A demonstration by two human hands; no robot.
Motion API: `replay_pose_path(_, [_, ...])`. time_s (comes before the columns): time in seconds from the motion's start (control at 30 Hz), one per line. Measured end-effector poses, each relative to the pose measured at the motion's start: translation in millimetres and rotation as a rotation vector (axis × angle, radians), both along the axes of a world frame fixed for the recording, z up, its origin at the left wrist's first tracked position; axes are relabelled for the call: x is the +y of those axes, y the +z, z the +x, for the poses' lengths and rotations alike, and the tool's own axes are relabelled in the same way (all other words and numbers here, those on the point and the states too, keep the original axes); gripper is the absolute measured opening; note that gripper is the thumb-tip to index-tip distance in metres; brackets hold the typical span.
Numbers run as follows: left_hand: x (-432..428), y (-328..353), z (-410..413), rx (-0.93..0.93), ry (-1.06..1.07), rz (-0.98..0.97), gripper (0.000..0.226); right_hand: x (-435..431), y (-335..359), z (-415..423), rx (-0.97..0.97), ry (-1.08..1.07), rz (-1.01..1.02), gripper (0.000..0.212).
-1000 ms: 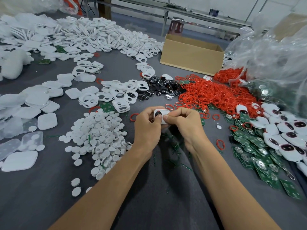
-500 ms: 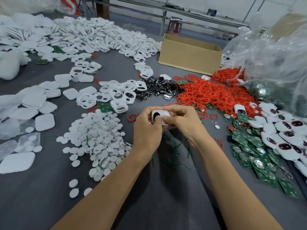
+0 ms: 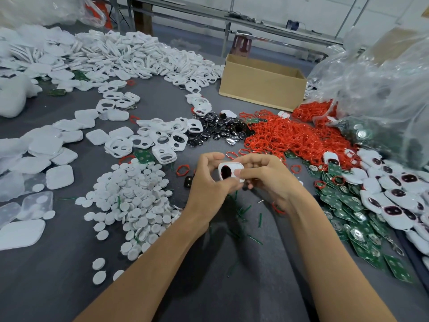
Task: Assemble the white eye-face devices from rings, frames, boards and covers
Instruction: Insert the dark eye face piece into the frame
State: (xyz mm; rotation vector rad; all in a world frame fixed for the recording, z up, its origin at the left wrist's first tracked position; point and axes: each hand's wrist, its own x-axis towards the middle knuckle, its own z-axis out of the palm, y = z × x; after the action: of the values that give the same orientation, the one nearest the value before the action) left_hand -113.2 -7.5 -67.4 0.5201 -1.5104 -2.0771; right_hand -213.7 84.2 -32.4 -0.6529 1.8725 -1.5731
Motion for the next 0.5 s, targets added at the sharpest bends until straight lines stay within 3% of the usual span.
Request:
replay_pose_path(0.07, [-0.3,-0.9,1.0,-0.031,-0.024,-0.172,0.05,1.6,1.6,-1.7,-0.004,-0.002,0.006,0.017])
replay_pose_path(0.13, [-0.7,-0.6,1.4,-0.036,-0.028,-0.21,0.048,2.4,2.8,-2.5,-0.04,0.001,-0.013,0.017])
replay_pose_path(0.5, [0.2,3.4,2.3,0.094,-0.111,0.001,0.039,5.0,3.1,-6.6,-0.206,-0.002,-0.08,0.016])
